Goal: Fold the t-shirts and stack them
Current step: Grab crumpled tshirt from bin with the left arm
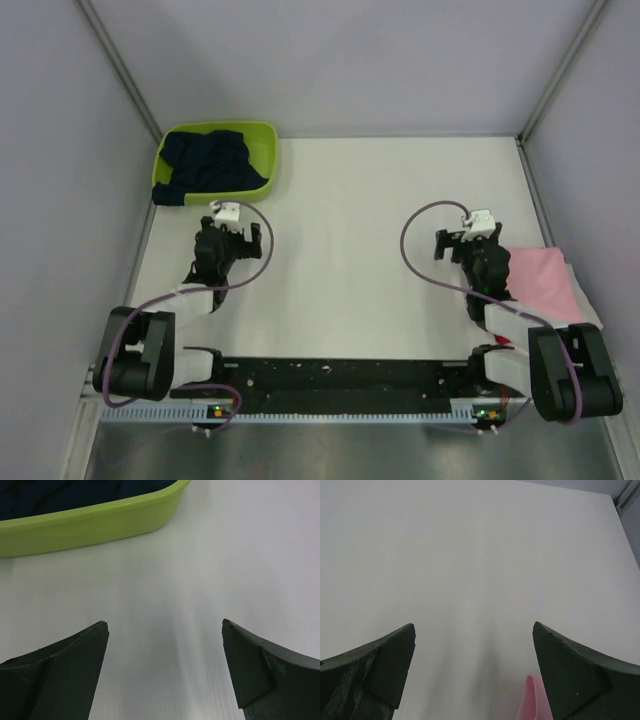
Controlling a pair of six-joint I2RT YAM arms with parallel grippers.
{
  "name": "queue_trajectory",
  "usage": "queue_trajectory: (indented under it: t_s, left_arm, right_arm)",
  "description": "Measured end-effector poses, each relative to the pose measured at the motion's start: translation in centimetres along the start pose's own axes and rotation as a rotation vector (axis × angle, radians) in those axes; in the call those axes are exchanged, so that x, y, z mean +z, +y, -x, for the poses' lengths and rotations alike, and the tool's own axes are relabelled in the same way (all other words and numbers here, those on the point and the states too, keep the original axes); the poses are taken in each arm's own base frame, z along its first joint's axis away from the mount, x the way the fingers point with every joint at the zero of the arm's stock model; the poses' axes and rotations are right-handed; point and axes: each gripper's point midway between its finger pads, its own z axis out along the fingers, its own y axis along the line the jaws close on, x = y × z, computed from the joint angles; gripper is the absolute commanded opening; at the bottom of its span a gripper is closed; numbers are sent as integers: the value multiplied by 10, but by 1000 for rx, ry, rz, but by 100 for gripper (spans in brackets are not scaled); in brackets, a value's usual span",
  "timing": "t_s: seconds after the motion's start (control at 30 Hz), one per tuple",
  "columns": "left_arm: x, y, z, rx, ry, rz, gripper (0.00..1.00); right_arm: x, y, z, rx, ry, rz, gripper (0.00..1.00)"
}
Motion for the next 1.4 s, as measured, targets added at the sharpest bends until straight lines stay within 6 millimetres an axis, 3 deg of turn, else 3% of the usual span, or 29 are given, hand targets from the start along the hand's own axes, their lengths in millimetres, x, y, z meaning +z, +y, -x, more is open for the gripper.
queue_trajectory:
  t_s: [0.13,0.2,0.33,0.43,0.5,0.6,0.73,0.83,0.9,0.93,1.0,1.1,1.2,1.3,1.4]
  left_arm:
    - [1,-2,1,16,25,-18,99]
    - [2,-8,9,57,50,-70,93]
    - [-4,-31,59,175,63,-250,88]
    - [-3,-36,124,246,21,-299,93]
    - [1,-29,160,267,-1,-273,95]
    - [20,-10,194,261,18,-194,96]
    - [81,33,217,197,115,-57,96]
    - [140,73,214,145,217,48,97]
    - [171,95,201,135,264,106,99]
    - [188,107,187,137,297,138,99]
    - [202,124,155,160,373,191,99]
    - [208,149,101,252,527,293,99]
    - [197,167,67,348,641,361,99]
    - [180,185,48,415,706,408,99]
    - [167,212,49,471,740,467,99]
  right_arm:
    - [-1,-7,1,34,-3,-48,99]
    - [-4,-9,11,45,-32,-57,99]
    - [-12,-7,57,120,-169,-44,99]
    - [-13,5,98,181,-260,36,99]
    - [-15,13,132,238,-321,96,99]
    - [-20,22,174,291,-386,169,99]
    - [-22,37,221,300,-405,285,99]
    - [-17,47,235,297,-367,349,99]
    - [-11,52,228,299,-313,371,99]
    - [-7,53,221,299,-284,376,99]
    - [0,55,204,300,-219,376,99]
    - [9,58,179,300,-128,374,99]
    - [13,60,162,291,-68,379,99]
    - [14,62,154,276,-40,385,99]
    - [16,62,152,262,-29,388,99]
